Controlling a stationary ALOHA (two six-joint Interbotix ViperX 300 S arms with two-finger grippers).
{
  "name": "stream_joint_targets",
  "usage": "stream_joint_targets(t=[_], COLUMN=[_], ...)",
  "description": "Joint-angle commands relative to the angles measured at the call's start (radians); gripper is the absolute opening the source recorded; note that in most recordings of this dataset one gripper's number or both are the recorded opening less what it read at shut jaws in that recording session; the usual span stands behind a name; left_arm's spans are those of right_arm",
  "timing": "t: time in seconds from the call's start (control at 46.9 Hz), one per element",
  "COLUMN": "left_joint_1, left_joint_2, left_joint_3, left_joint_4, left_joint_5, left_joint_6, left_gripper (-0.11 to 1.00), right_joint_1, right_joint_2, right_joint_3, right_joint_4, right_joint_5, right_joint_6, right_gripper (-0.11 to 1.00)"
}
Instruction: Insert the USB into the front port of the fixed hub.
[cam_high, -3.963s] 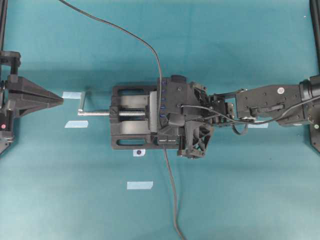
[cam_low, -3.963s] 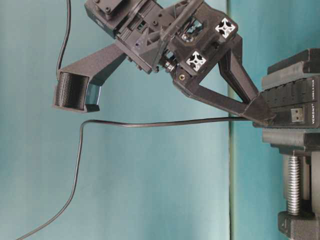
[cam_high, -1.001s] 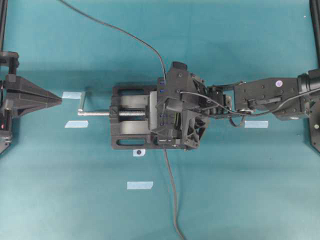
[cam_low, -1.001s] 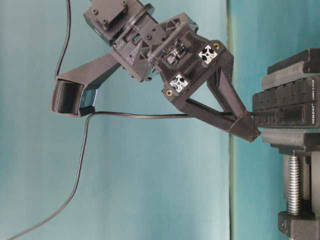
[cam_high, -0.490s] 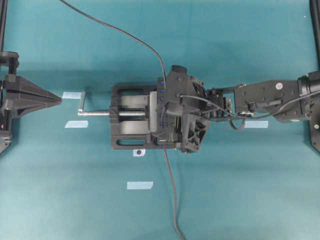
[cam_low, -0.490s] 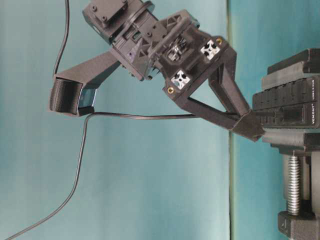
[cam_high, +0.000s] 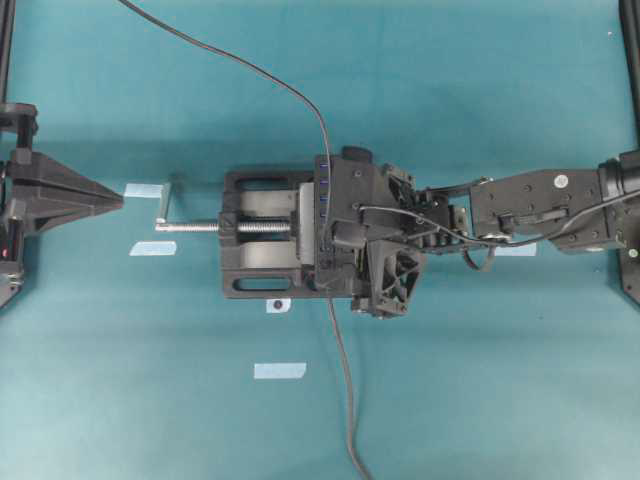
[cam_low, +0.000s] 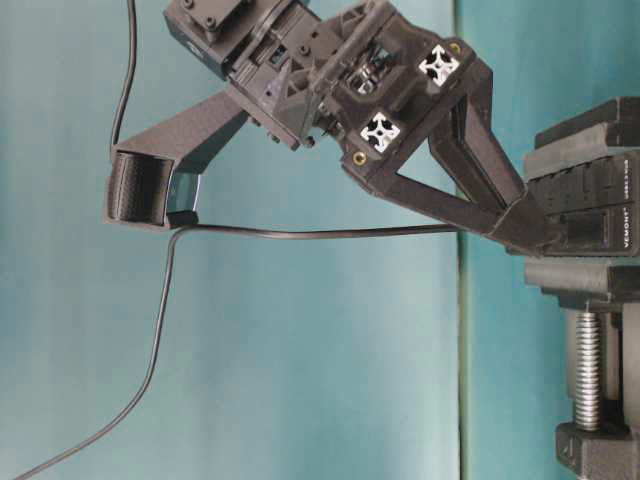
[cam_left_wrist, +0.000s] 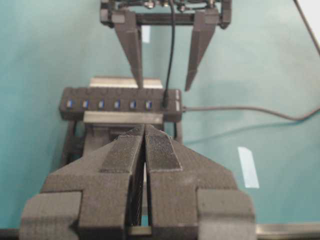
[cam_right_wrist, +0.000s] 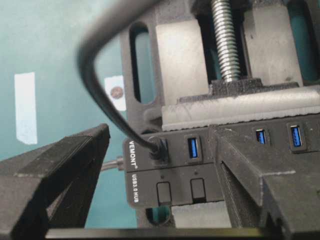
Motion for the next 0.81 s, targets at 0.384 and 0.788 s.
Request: stream_joint_targets(t=[0.384, 0.788], left_joint_1=[0.002, 0.003], left_joint_2=[0.005, 0.003], left_joint_3=[-0.015, -0.014], left_joint_4=[0.003, 0.003], left_joint_5=[-0.011, -0.011], left_joint_6=[-0.003, -0.003], left_gripper=[0.00, 0.00], right_joint_1=[0.008, 0.025], right_joint_2=[-0.063, -0.071], right_joint_3=[-0.008, 0.006], right_joint_4=[0.002, 0.002], right_joint_5=[0.067, 0.071], right_joint_6=[0.005, 0.005], right_gripper=[0.83, 0.83])
